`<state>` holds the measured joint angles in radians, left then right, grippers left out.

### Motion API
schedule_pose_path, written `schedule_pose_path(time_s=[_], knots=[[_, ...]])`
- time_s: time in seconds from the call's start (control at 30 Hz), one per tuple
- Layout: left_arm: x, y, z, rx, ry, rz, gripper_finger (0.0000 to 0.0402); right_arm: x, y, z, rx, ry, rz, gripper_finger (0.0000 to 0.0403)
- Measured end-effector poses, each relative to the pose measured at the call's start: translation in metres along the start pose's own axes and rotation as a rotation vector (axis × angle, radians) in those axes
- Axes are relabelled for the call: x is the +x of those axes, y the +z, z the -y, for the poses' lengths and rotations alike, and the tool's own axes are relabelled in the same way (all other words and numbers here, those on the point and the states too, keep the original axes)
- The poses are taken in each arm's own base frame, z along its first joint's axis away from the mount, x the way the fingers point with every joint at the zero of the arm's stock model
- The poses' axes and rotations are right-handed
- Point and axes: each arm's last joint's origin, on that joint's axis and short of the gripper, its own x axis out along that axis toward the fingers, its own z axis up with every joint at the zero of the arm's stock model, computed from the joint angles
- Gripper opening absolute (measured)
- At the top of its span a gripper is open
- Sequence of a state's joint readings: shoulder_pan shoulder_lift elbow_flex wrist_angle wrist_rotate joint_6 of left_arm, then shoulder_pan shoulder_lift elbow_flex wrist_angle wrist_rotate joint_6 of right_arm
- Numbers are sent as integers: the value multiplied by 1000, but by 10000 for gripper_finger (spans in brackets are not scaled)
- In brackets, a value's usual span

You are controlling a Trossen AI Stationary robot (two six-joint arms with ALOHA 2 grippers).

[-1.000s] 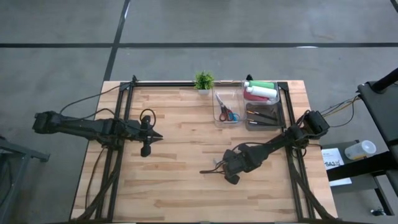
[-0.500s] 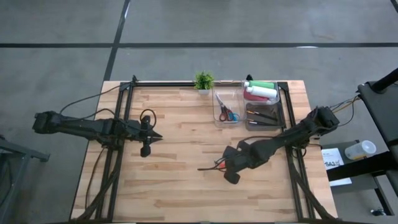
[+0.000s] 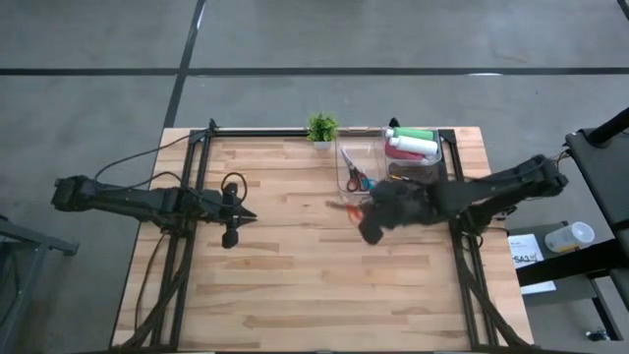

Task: Pick & Place Paint Supplies
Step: Put the orange scissors into the left transparent bin

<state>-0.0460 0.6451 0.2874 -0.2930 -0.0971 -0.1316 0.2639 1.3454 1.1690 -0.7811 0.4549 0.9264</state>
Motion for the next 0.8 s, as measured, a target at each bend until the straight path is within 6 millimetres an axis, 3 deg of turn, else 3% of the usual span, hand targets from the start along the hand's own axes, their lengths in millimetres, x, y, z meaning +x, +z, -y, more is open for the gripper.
schedule_pose_path(time_s=[0.2,0.4,0.6,0.8], knots=[[0,0,0,0,0,0,62,-12,33,33,88,-60,122,13],[0,0,0,0,0,-1,62,-7,62,67,210,-180,209,13],[0,0,0,0,0,-1,62,13,82,95,311,-275,208,13],[0,0,0,0,0,-1,62,53,89,106,352,-317,120,13]])
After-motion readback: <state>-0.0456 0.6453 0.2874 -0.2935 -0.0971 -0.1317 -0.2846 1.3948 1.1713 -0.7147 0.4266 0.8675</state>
